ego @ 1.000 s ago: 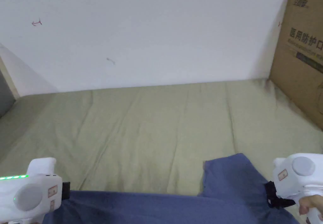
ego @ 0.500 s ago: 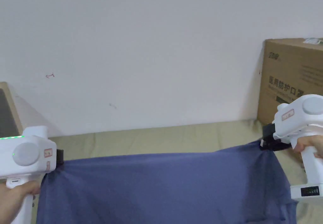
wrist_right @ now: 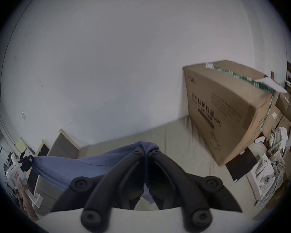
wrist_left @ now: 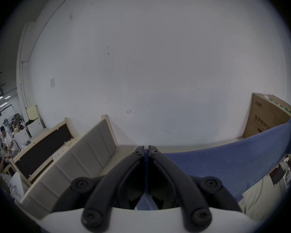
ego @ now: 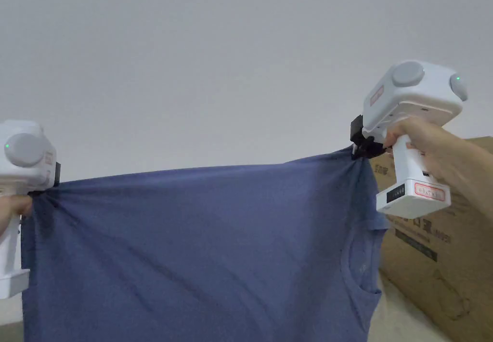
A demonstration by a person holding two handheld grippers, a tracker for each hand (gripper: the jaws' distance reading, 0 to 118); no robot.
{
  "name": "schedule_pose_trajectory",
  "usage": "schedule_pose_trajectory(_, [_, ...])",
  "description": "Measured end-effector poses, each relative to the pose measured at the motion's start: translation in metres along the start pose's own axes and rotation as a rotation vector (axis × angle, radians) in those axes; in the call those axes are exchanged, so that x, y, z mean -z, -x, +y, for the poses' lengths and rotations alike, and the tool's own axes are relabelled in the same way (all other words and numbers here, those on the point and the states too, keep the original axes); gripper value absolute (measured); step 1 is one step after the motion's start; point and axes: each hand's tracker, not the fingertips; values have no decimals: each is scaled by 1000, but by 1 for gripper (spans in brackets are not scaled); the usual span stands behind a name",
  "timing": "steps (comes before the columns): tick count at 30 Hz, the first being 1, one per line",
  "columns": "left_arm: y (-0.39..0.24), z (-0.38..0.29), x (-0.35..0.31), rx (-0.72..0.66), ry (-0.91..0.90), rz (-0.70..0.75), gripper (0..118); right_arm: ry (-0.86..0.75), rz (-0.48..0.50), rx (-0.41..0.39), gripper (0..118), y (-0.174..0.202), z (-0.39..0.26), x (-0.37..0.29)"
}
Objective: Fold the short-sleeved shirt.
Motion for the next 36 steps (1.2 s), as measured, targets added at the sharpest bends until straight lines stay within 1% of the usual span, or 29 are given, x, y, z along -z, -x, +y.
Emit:
schedule_pose_trajectory(1, [-1,13,-1,-10,-32,4,1,-29,4,3,3,5,11,-6])
schedule_pose_trajectory(2, [-2,24,-2,14,-18,16,1,-36,-6,5,3,10,22,-10])
schedule_pose_trajectory(3, [1,32,-1,-4,-49,16,1,-52,-24,11,3,16,34,-16])
schedule_pose_trajectory(4, [1,41,-2,-19,-46,14,1,-86,-6,22,3,19,44,-20])
schedule_pose_trajectory(5, [2,47,-3,-17,-47,21,1,-88,-7,19,3,24,53,-25])
schedule_pose_trajectory(6, [3,52,-2,-44,-81,17,1,-104,-18,11,3,28,59,-31])
schedule_pose_trajectory(7, [3,57,-2,-16,-54,31,1,-120,-16,3,3,32,66,-36])
schedule_pose_trajectory(9, [5,58,-1,-41,-73,30,1,-158,-10,-4,3,39,59,-50])
schedule_pose_trajectory(11, [5,50,3,-70,-75,34,1,-134,-14,-61,3,42,54,-49])
schedule_pose_trajectory(12, [4,44,7,-67,-69,29,1,-111,-34,-68,3,40,52,-41])
schedule_pose_trajectory(14, [0,25,18,-32,-42,32,1,-88,-16,-64,3,33,37,-28])
schedule_pose_trajectory(15, [-3,12,25,-2,-22,42,1,-61,-19,-62,3,29,29,-18])
schedule_pose_trajectory(18, [-7,-27,45,-27,-9,32,1,2,-44,-51,3,14,-16,14])
schedule_pose_trajectory(19, [-11,-45,54,-46,10,25,1,35,-50,-44,3,9,-31,28])
schedule_pose_trajectory(20, [-14,-63,63,-37,49,14,1,80,-59,-43,3,1,-35,53])
schedule_pose_trajectory(21, [-19,-85,73,-47,71,27,1,111,-68,-45,3,-5,-52,69])
schedule_pose_trajectory(23, [-29,-133,97,-17,160,16,1,190,-96,-47,3,-19,-89,104])
schedule_pose_trajectory(25, [-41,-187,123,20,274,28,1,282,-114,-15,3,-37,-131,151])
schedule_pose_trajectory(26, [-45,-211,131,3,301,28,1,315,-122,-8,3,-44,-148,167])
schedule_pose_trajectory(28, [-55,-265,146,-8,370,21,1,406,-166,-22,3,-58,-197,203])
schedule_pose_trajectory(30, [-64,-309,160,1,432,19,1,480,-189,-22,3,-71,-238,235])
schedule_pose_trajectory(31, [-68,-331,164,-4,460,20,1,515,-198,-11,3,-79,-258,248])
schedule_pose_trajectory(32, [-72,-347,169,31,509,40,1,554,-187,-13,3,-83,-277,255])
schedule_pose_trajectory(33, [-74,-366,172,11,504,37,1,593,-192,-16,3,-89,-295,265])
schedule_pose_trajectory(34, [-70,-381,178,-3,542,28,1,610,-204,-23,3,-93,-309,271])
schedule_pose_trajectory(36, [-63,-406,182,-35,550,26,1,644,-218,-35,3,-106,-328,286])
